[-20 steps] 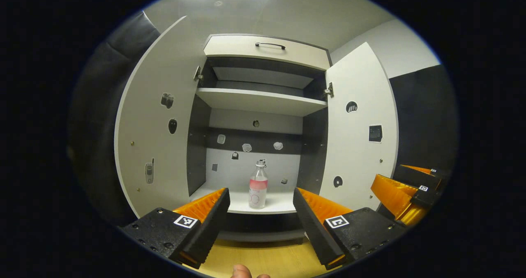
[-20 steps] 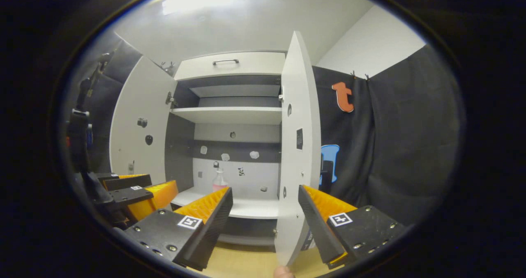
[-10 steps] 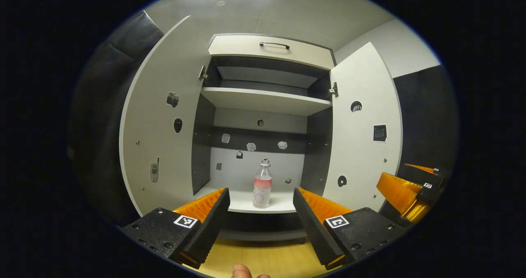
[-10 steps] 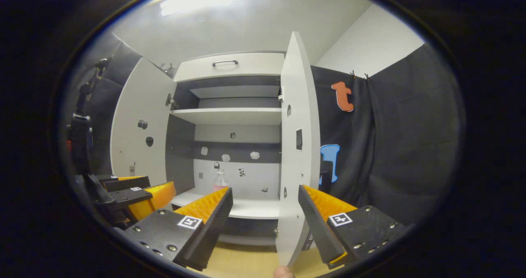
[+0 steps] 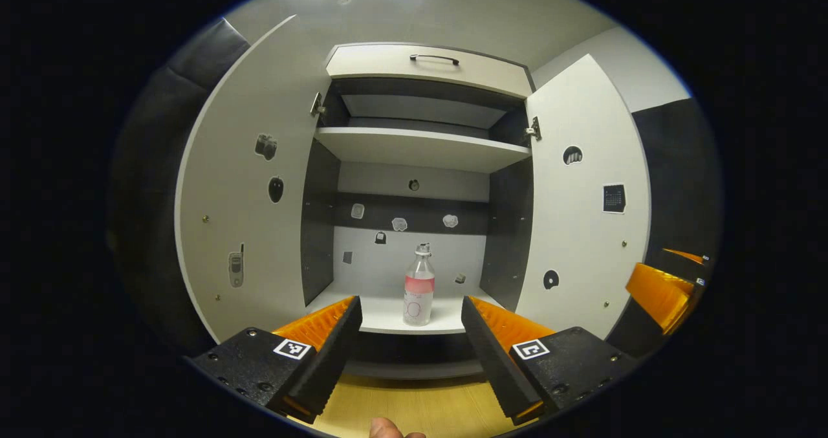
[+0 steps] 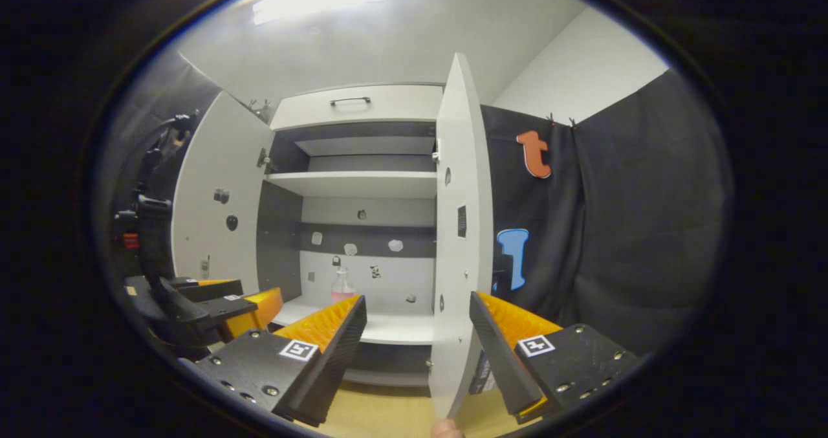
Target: Grasp the bottle in the cabinet with the left hand and place it on the coaster, then close the right door with the right hand and the left door with the left hand.
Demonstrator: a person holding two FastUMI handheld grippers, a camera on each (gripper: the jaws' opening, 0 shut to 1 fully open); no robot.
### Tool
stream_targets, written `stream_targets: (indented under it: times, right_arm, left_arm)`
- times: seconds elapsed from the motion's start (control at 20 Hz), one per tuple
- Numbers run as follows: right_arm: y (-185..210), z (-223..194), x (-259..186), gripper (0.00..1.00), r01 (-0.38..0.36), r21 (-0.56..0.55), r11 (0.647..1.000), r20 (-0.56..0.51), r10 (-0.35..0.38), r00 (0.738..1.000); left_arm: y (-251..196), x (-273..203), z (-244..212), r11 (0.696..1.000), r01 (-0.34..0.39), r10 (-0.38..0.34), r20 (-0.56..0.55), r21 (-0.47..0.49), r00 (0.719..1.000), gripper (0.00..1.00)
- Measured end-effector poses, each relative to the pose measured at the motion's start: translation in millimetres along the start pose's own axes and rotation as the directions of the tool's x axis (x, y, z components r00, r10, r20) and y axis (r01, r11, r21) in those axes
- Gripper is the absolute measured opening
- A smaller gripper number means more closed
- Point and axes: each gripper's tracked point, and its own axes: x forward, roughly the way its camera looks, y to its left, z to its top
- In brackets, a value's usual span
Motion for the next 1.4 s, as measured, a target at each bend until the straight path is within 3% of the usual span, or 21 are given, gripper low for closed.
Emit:
stream_targets:
  times: [0.3,0.8,0.9,1.2,1.3,1.35,1.4]
  right_arm:
    - [-38.5,8.0,-10.9,0.96,0.093,-0.018,0.996,0.016,-0.093,0.996]
    - [-104.9,3.5,-3.9,0.96,0.274,-0.074,0.959,0.008,-0.274,0.962]
    - [-113.4,1.4,-0.9,1.00,0.299,-0.080,0.951,0.004,-0.299,0.954]
    - [-130.1,-4.1,9.3,0.97,0.340,-0.092,0.936,-0.006,-0.342,0.940]
    - [-132.6,-7.0,12.6,0.96,0.344,-0.095,0.934,-0.015,-0.347,0.938]
    - [-133.8,-8.7,14.4,0.96,0.342,-0.096,0.935,-0.019,-0.346,0.938]
    - [-133.7,-9.3,15.8,0.96,0.341,-0.097,0.935,-0.021,-0.344,0.939]
  left_arm:
    - [-2.3,60.6,-4.4,1.000,0.001,0.000,-0.012,0.019,1.000,0.97]
    - [-3.5,184.7,-36.6,0.998,-0.021,0.026,-0.088,0.052,0.996,0.97]
    - [-5.7,206.9,-44.5,0.998,-0.023,0.029,-0.105,0.059,0.994,0.98]
    - [-6.0,257.0,-74.4,0.998,-0.035,0.045,-0.176,0.058,0.983,0.97]
    - [-4.3,263.2,-81.4,0.997,-0.045,0.056,-0.199,0.056,0.978,0.94]
    - [-4.1,266.8,-81.6,0.997,-0.049,0.060,-0.196,0.060,0.979,0.83]
    - [-4.0,267.1,-79.0,0.997,-0.043,0.054,-0.191,0.059,0.980,0.79]
